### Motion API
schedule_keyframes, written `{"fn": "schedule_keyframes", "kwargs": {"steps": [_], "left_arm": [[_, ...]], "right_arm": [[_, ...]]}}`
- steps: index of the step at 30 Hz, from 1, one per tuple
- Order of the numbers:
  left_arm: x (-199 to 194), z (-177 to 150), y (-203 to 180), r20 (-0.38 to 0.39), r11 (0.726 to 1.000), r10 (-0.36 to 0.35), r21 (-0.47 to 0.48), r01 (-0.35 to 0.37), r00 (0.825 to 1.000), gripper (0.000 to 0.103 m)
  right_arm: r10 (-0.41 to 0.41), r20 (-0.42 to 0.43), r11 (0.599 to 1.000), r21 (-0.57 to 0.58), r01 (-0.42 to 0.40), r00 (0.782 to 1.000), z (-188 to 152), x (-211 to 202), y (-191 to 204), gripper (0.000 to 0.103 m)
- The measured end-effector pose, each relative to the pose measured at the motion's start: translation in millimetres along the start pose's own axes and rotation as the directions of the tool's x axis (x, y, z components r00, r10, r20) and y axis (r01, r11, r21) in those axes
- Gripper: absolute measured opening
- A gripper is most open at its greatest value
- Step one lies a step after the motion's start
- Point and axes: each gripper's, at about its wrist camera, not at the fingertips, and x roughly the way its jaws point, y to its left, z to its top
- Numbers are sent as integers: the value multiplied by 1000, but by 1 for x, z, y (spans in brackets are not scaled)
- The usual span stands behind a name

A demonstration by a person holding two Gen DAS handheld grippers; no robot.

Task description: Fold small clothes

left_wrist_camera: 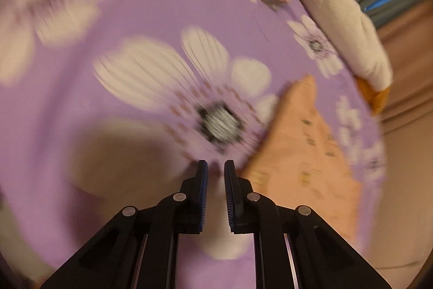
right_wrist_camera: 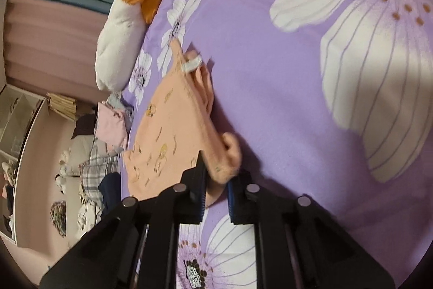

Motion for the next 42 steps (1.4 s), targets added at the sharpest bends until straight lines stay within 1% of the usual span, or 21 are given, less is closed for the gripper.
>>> {"fn": "schedule_keyframes", "kwargs": {"steps": [1,2,4,6,8,11,14,17,19,21,22,24,26,28,30,32,35,37,40,41,42], "left_arm": [[-5,1,0,25,999,30,41,-31,999,13],[-3,1,1,21,999,13,49,-14,1000,13],[4,2,11,-80,988,-155,-14,154,985,13],[23,1,26,-211,946,-316,-138,292,925,13],[38,-2,34,-269,926,-364,-207,316,892,13],[46,-2,45,-262,895,-416,-291,339,871,13],[45,-1,49,-238,882,-436,-307,358,868,13],[40,-6,42,-249,877,-452,-298,376,856,26],[40,-8,35,-252,890,-431,-275,363,867,26],[42,-6,30,-215,904,-396,-263,337,893,25],[43,-5,27,-201,910,-383,-252,330,901,16],[43,-2,19,-144,936,-316,-210,283,938,10],[40,-6,5,-130,965,-248,-115,234,960,7],[33,-11,-4,-123,977,-211,-38,208,970,5],[23,-12,-6,-111,976,-217,-6,218,970,5],[16,-5,4,-88,967,-256,-45,252,963,4],[-1,13,20,23,983,-177,-47,178,984,4],[-7,19,25,33,984,-176,-25,177,984,4],[-6,17,37,-32,953,-298,-64,296,954,4],[0,14,38,-83,937,-347,-78,341,934,4],[5,13,35,-127,932,-361,-74,354,924,4]], "right_arm": [[-6,15,1000,-10,7,1000,2,-2,1,12],[-12,25,1000,-25,12,1000,5,-4,3,12],[-7,34,999,-43,8,999,7,-6,7,12],[-18,27,998,-66,20,999,6,-4,10,16],[-38,18,998,-55,39,999,5,0,8,16],[-25,0,1000,-10,25,1000,3,7,1,16],[-13,-2,1000,9,13,1000,5,7,0,16],[-19,-5,1000,9,19,1000,4,7,1,15],[-25,-5,1000,6,25,1000,4,8,2,15],[-30,-4,1000,6,30,1000,4,8,3,15],[-30,-3,1000,7,30,1000,3,8,2,15],[-30,-3,999,10,30,1000,4,9,2,15],[-29,-5,1000,8,29,1000,4,9,2,15],[-27,-6,1000,2,27,1000,5,9,3,15],[-21,1,1000,-5,21,1000,6,7,4,15],[-19,10,1000,-11,19,1000,7,6,5,15],[-23,45,999,-22,24,999,10,1,8,16],[-51,81,996,-62,56,995,14,-3,14,16],[-122,178,981,-125,146,976,17,-14,25,16],[-112,192,982,-128,138,975,18,-17,25,16],[-68,170,988,-122,89,983,18,-17,24,16]]}}
